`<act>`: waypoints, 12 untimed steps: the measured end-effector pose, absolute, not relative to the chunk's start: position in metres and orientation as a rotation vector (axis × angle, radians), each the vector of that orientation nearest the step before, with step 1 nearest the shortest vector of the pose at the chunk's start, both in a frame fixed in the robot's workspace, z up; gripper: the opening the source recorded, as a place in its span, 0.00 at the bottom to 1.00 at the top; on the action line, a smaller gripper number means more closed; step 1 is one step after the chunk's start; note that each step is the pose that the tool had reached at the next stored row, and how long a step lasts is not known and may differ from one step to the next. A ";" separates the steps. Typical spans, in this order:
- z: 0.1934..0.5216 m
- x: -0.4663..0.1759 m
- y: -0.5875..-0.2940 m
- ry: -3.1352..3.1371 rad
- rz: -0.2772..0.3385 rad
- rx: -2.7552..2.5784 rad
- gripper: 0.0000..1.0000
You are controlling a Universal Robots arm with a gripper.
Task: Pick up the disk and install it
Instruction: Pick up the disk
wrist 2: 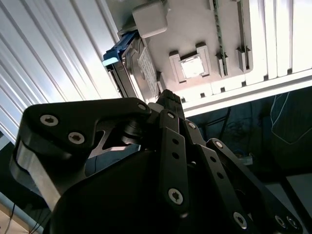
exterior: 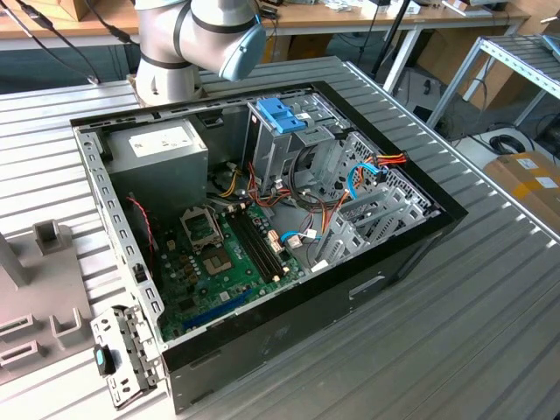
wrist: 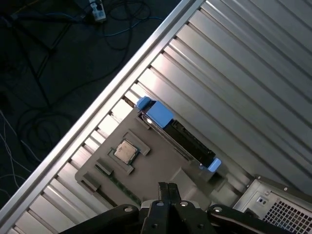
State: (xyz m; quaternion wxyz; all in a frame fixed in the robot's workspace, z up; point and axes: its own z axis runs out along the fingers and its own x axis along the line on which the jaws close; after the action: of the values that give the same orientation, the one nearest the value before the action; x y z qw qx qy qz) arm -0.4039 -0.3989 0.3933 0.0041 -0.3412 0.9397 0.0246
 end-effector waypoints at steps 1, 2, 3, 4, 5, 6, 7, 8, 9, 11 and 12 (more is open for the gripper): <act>0.393 -0.404 -0.399 2.941 0.077 -1.078 0.11; 0.393 -0.404 -0.399 2.939 0.077 -1.083 0.11; 0.393 -0.404 -0.399 2.938 0.077 -1.089 0.11; 0.393 -0.404 -0.399 2.936 0.077 -1.094 0.11; 0.393 -0.404 -0.399 2.934 0.077 -1.099 0.11; 0.393 -0.404 -0.399 2.932 0.077 -1.105 0.11; 0.393 -0.404 -0.399 2.930 0.077 -1.110 0.11; 0.393 -0.404 -0.399 2.928 0.077 -1.116 0.11; 0.393 -0.404 -0.399 2.926 0.077 -1.121 0.11; 0.393 -0.404 -0.399 2.921 0.078 -1.134 0.11; 0.393 -0.404 -0.399 2.918 0.078 -1.143 0.11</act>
State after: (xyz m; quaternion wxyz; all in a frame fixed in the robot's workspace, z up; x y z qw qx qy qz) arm -0.4039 -0.3989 0.3932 0.0035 -0.3648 0.9308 0.0248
